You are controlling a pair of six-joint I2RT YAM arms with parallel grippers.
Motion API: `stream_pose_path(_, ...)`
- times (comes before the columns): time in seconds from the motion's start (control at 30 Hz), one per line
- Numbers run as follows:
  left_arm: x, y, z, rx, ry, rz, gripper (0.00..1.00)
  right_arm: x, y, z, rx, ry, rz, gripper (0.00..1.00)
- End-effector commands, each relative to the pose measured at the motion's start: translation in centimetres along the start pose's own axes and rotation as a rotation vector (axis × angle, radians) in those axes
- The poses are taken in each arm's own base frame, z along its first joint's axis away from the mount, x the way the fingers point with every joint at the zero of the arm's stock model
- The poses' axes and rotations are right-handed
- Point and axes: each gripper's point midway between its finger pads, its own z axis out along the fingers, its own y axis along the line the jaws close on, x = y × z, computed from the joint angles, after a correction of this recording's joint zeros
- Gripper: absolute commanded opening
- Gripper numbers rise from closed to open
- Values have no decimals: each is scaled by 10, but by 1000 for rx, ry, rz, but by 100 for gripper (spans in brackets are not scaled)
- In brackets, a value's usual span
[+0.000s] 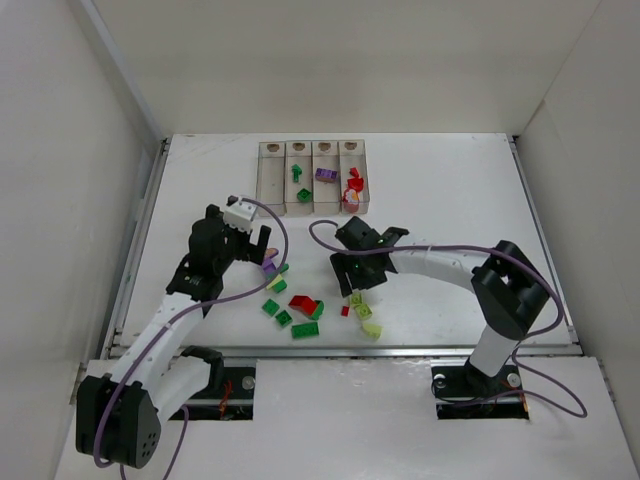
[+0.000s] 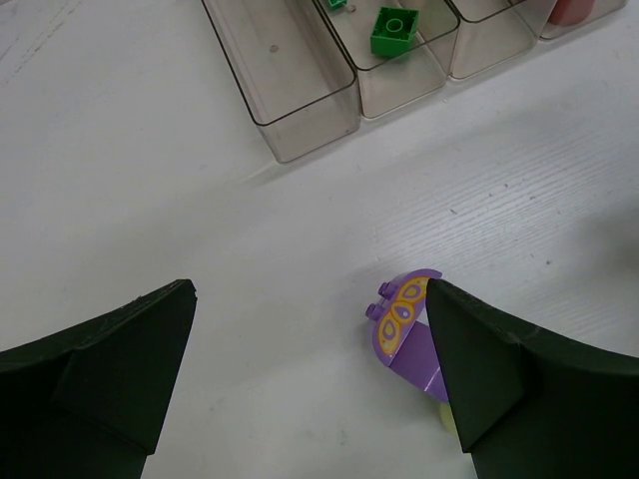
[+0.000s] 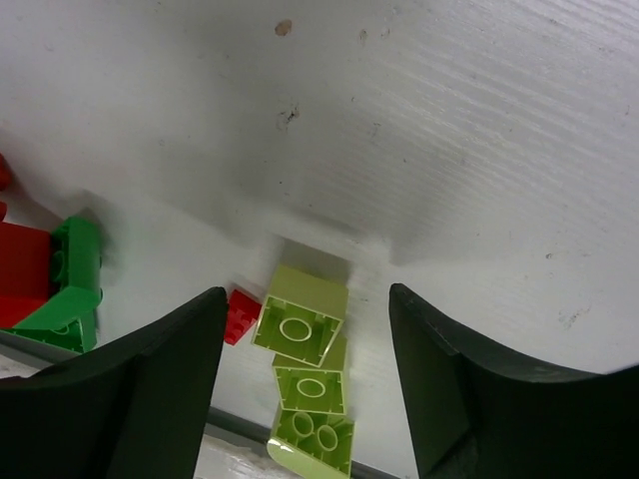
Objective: Sort the legos into containers by color
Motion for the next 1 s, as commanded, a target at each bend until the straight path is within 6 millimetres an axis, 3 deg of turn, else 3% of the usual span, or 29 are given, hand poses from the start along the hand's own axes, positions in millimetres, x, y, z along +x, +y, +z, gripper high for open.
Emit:
stream_pose_path(0.0, -2, -1, -4, -2, -24, -12, 100, 5, -5, 1, 27, 13, 15, 70)
stream_pose_path(0.2, -2, 1, -4, -11, -22, -3, 100, 10, -4, 6, 17, 38, 15, 69)
stream_pose_path(0.3, -2, 1, -4, -11, -22, -3, 100, 16, -5, 10, 19, 61, 15, 63)
stream_pose_path(0.5, -2, 1, -4, -11, -22, -3, 100, 17, -4, 10, 11, 66, 15, 29)
stream_pose_path(0.63, -3, 0, -6, -3, -24, 6, 100, 4, 1, 3, 10, 40, 15, 10)
stream_pose_path(0.67, -3, -2, -6, 9, -26, 20, 98, -2, 1, 1, 17, 21, 15, 4)
stream_pose_path(0.77, -6, -19, -7, 123, -39, 93, 93, -35, 6, -22, 7, -54, -3, 1)
stream_pose_path(0.87, -32, -45, -19, 296, -159, 227, 95, -93, 25, -66, -106, -194, 1, 0)
stream_pose_path(0.9, -40, -53, -25, 344, -206, 273, 99, -124, 34, -94, -191, -274, 5, 0)
stream_pose_path(0.97, -65, -76, -43, 484, -337, 378, 99, -151, 47, -123, -293, -353, -10, 0)
